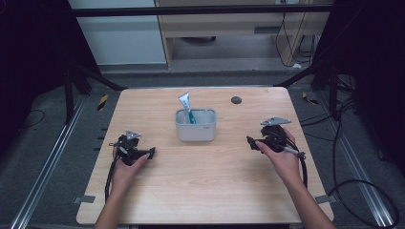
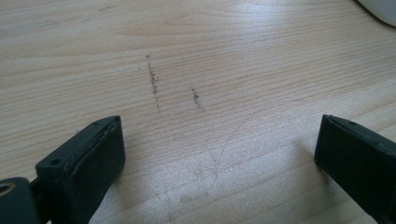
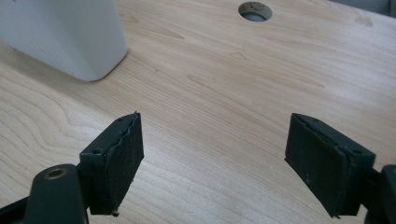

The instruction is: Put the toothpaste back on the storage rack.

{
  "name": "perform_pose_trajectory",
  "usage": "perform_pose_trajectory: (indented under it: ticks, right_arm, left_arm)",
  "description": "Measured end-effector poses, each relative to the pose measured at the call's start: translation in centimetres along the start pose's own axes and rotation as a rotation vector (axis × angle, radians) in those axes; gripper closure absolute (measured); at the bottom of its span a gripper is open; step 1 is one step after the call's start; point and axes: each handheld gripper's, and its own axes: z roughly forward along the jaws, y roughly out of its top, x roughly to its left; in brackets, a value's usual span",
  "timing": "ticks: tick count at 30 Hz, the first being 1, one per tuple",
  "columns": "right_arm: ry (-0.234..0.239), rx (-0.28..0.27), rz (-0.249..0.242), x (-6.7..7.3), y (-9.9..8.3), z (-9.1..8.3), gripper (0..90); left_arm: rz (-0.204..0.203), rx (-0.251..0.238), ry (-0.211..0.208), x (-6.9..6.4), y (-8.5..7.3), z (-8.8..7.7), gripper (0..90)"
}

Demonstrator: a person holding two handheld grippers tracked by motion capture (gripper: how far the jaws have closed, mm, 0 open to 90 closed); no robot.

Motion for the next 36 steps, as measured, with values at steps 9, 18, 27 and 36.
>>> perform_pose_trajectory:
  ticks: [9,18,27,36]
  right_arm:
    - [0.007,0.033,0.039,-0.9,-1.6,1.0,21.4]
    - [0.005,0.067,0.026,-1.1,-2.5,1.9,23.0]
    - [-0.035,0.084,0.066,-2.6,-3.6,3.3,20.4]
    - [-0.052,0.064,0.137,-3.9,-3.8,4.8,15.0]
  left_arm:
    - [0.000,0.000,0.000,0.0,0.0,0.0,1.0]
    - [0.000,0.000,0.000,0.0,0.0,0.0,1.0]
    - [-0.001,0.000,0.000,0.0,0.0,0.0,1.0]
    - [-0.001,0.000,0.000,0.0,0.0,0.0,1.0]
